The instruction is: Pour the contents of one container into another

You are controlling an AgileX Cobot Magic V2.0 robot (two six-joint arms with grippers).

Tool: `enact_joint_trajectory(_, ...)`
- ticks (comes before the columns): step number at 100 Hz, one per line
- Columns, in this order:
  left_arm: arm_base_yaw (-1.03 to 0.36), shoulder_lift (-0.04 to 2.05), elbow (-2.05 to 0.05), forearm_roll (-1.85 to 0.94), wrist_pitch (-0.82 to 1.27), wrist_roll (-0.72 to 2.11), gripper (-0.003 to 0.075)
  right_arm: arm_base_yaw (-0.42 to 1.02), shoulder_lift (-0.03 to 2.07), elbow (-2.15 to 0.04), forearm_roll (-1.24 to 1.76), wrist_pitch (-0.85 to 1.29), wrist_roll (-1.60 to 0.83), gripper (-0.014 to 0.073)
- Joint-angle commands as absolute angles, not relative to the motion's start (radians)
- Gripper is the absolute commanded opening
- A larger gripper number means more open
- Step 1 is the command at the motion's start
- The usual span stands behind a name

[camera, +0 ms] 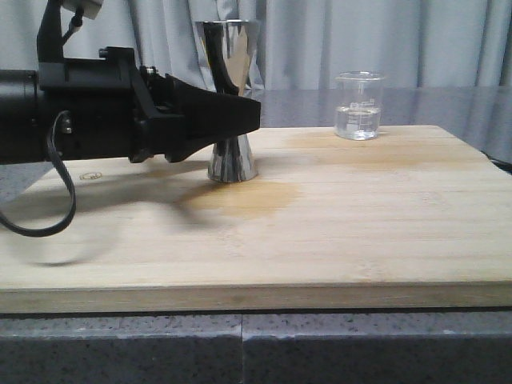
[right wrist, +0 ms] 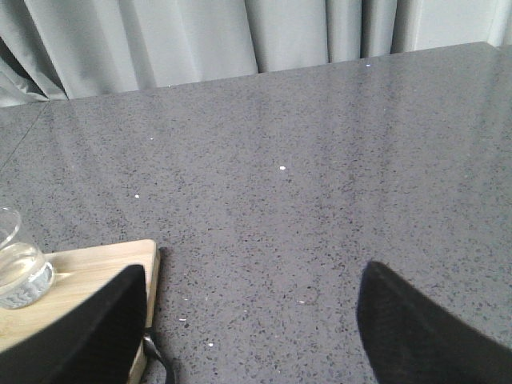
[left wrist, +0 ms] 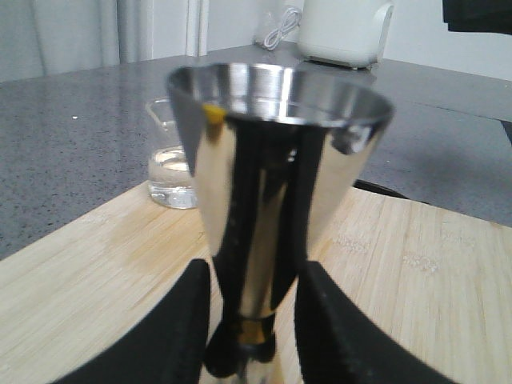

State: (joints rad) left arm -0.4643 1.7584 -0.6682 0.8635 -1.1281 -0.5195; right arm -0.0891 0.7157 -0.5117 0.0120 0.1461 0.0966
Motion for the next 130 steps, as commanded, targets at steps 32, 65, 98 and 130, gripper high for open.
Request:
enact_joint_trajectory(32, -0.472, 1.726, -0.689, 0.835, -1.216, -0.528, 0.0067, -0.092, 0.719, -0.550, 0.000, 0.048, 0.088, 0.0499)
enact_joint_trajectory(65, -0.472, 1.726, -0.689, 0.869, -1.267, -0.528, -0.0018, -0.092, 0.719, -0.550, 0.000, 0.016, 0.088, 0.0499)
enact_joint_trajectory(98, -0.472, 1.722, -0.689, 0.928, -1.362, -0.541, -0.0019, -0.082, 0.719, -0.548, -0.016, 0.016, 0.088, 0.0499)
enact_joint_trajectory(130, -0.472, 1.655, -0.689, 0.944, -1.358, -0.568, -0.0019, -0.012, 0.739, -0.548, -0.020, 0.000, 0.088, 0.0499)
